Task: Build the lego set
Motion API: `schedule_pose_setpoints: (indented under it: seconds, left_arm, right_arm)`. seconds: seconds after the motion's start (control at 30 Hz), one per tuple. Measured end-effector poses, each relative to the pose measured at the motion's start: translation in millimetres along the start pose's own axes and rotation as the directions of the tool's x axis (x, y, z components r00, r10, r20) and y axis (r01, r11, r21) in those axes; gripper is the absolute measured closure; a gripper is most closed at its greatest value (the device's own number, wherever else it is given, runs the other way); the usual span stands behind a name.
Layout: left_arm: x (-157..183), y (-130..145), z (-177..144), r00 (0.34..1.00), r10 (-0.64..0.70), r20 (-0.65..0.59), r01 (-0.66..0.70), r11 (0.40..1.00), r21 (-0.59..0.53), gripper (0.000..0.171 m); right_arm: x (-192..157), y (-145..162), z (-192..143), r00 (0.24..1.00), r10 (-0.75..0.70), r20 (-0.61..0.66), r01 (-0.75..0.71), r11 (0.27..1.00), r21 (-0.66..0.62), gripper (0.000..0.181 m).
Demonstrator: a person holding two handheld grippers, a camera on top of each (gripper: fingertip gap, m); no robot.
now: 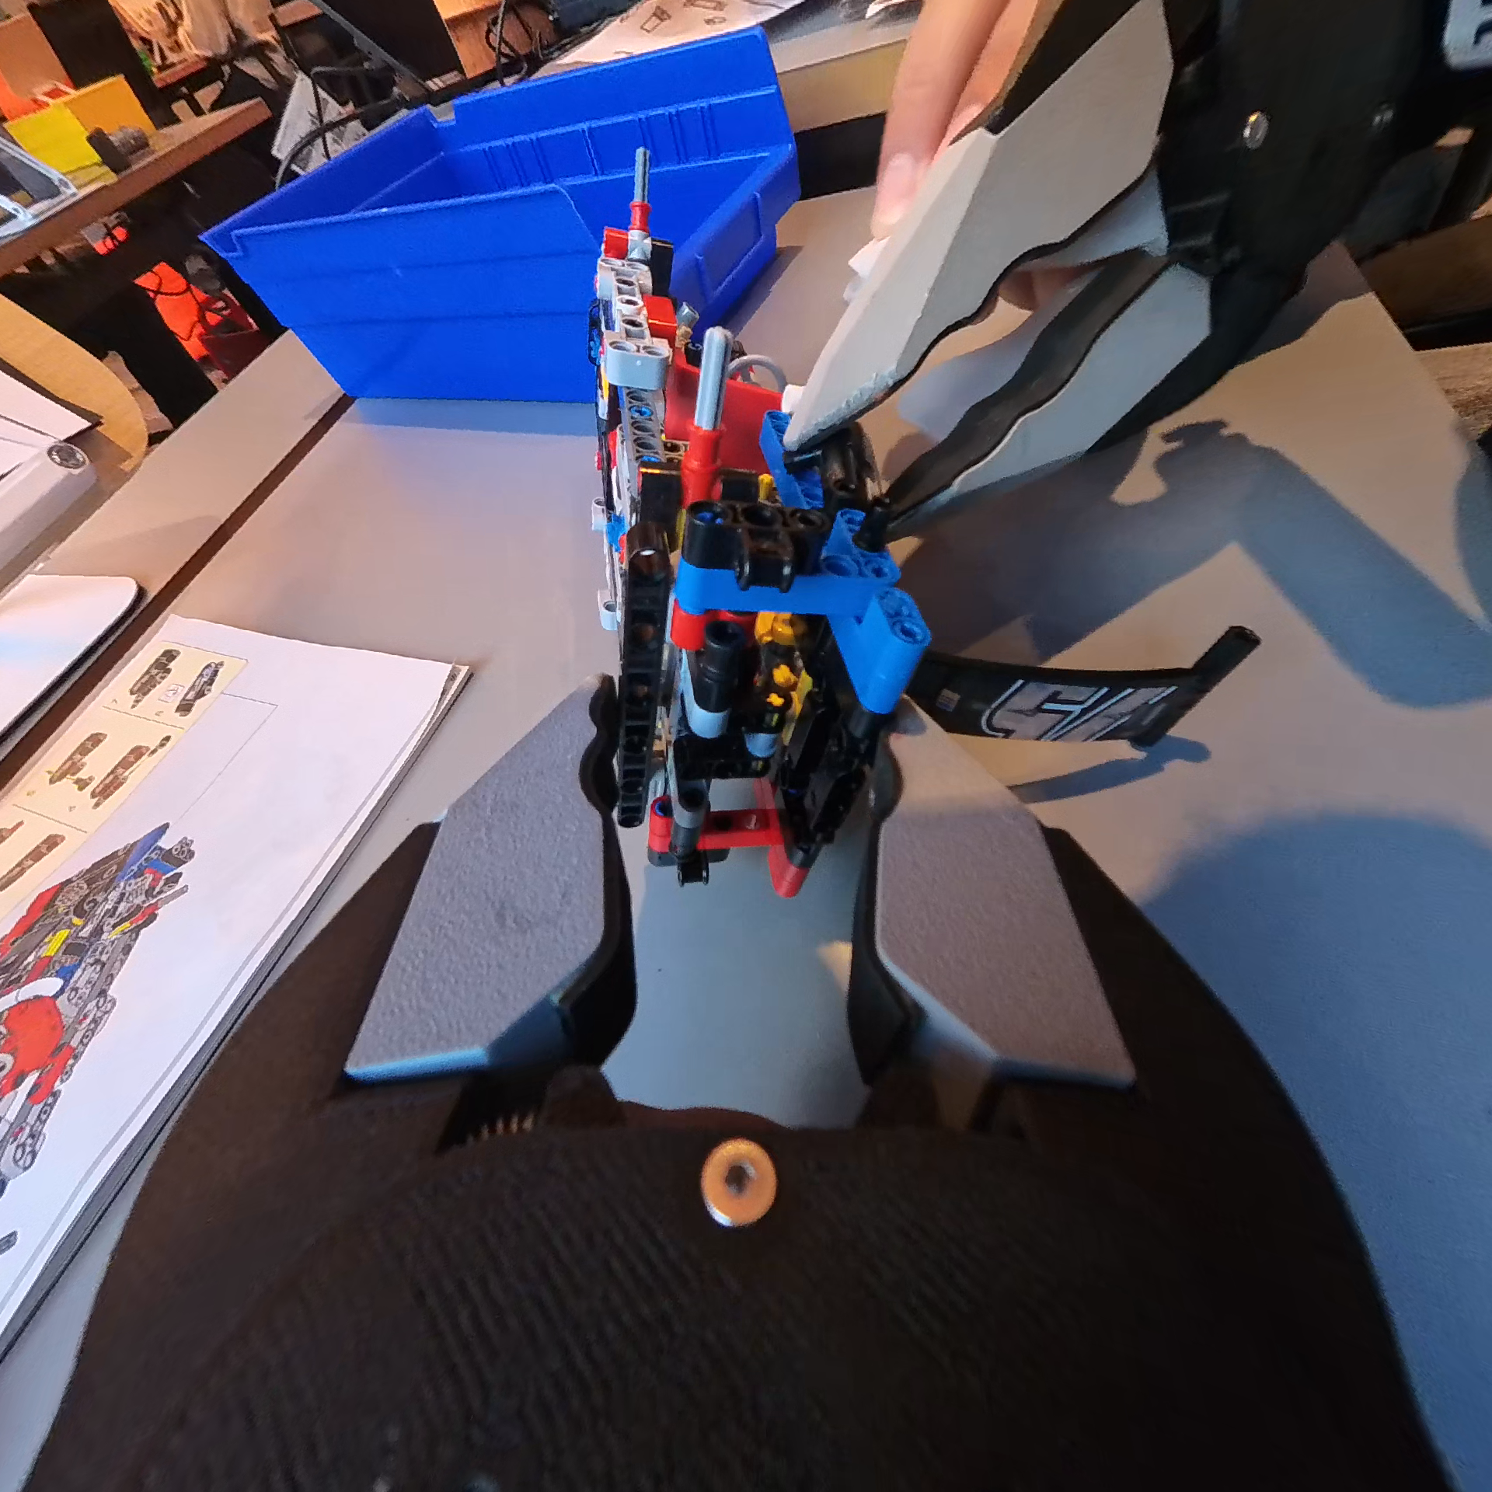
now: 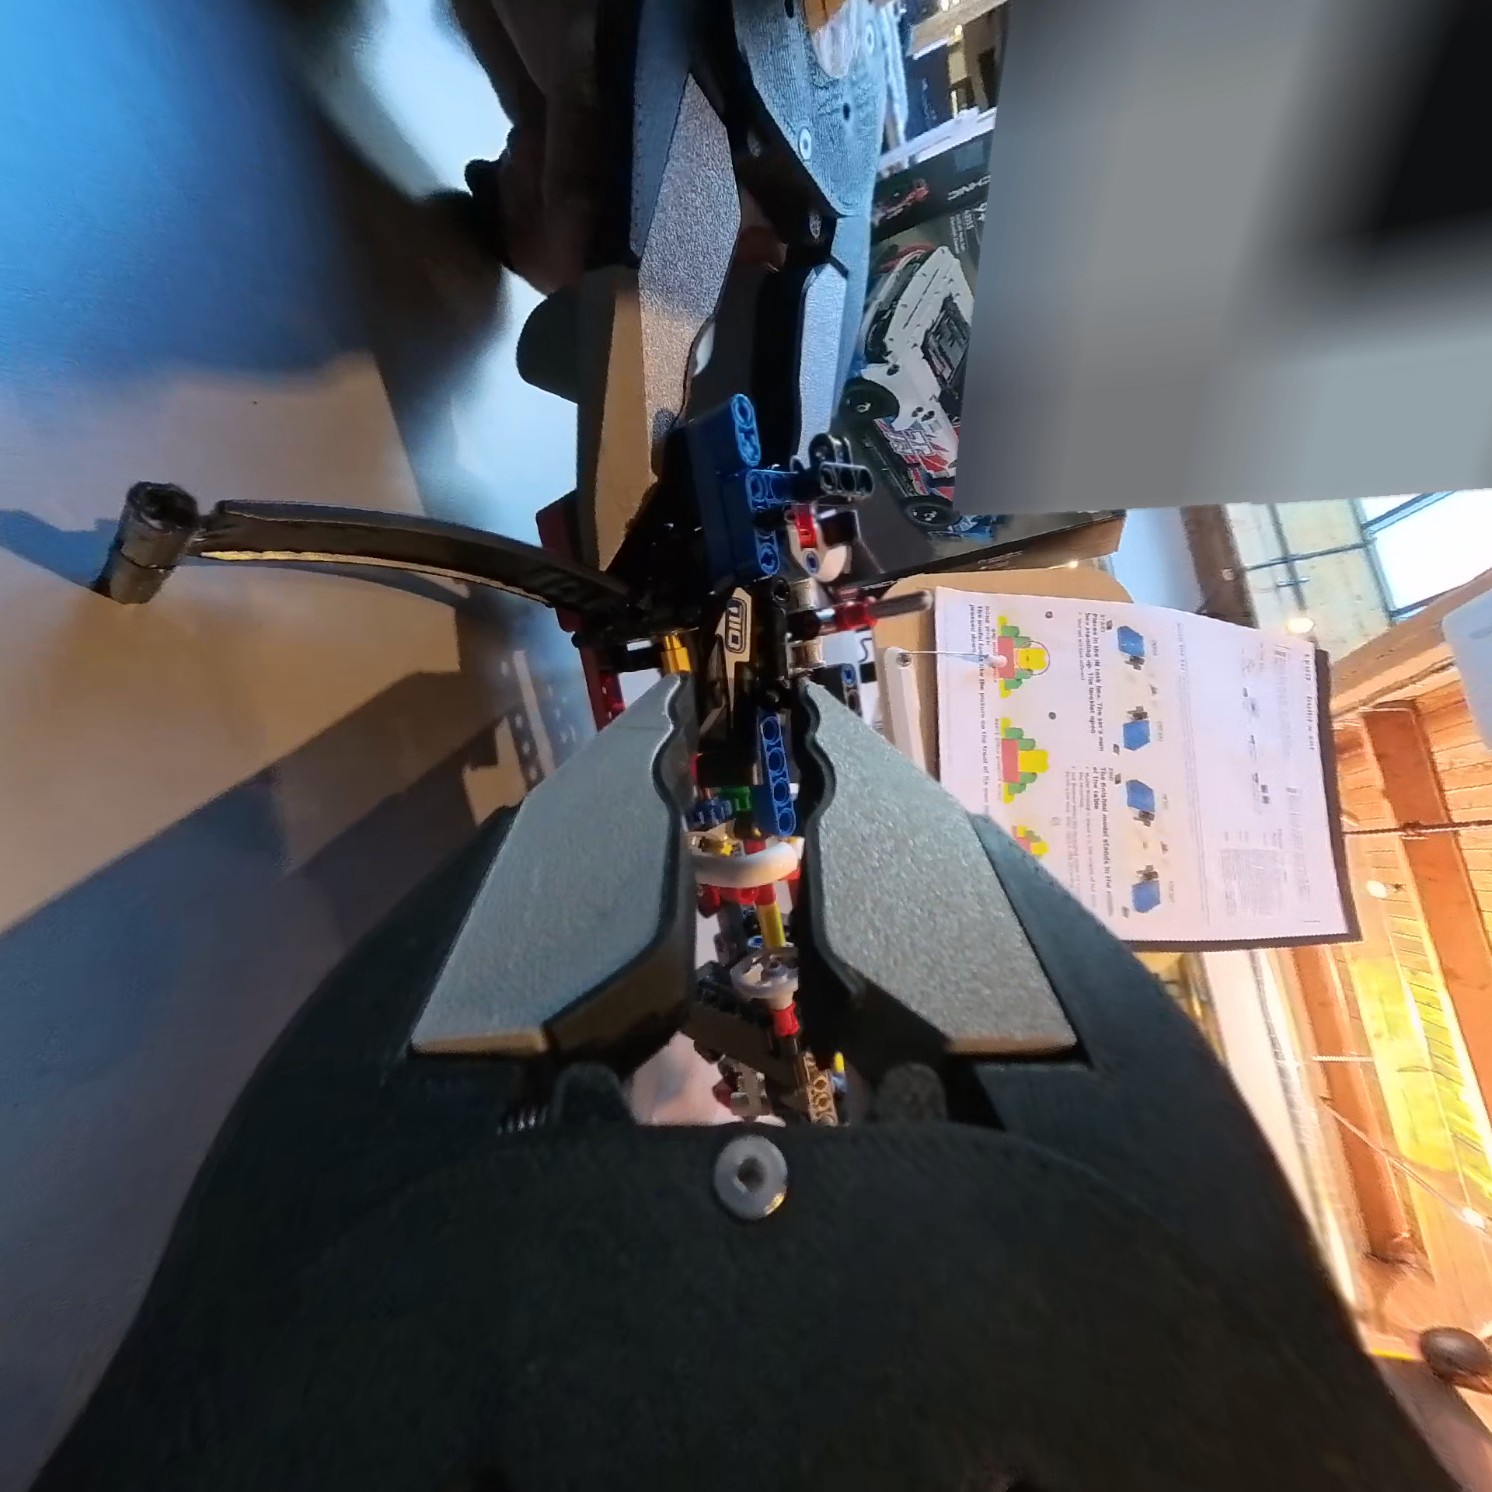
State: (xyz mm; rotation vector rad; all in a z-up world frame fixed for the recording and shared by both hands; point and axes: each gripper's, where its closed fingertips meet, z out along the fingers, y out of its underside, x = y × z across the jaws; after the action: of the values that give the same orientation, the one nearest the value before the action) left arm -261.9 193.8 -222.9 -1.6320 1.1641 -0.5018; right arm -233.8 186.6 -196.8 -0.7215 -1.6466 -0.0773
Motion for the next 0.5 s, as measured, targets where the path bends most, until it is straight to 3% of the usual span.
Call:
schedule_pose_setpoints:
  seconds: [0.23, 0.5]
  left_arm:
    - [1.2, 0.0, 0.3, 1.000, 0.008, 0.003, -0.008, 1.000, -0.002, 0.112]
    - [1.0, -0.8, 0.1, 1.000, -0.004, 0.011, 0.004, 1.000, 0.000, 0.112]
  right_arm:
    - [-0.8, -0.5, -1.9, 0.993, 0.109, 0.047, -0.109, 0.994, -0.003, 0.162]
    - [0.0, -1.3, -3.6, 0.996, 0.049, -0.077, -0.051, 0.998, -0.035, 0.162]
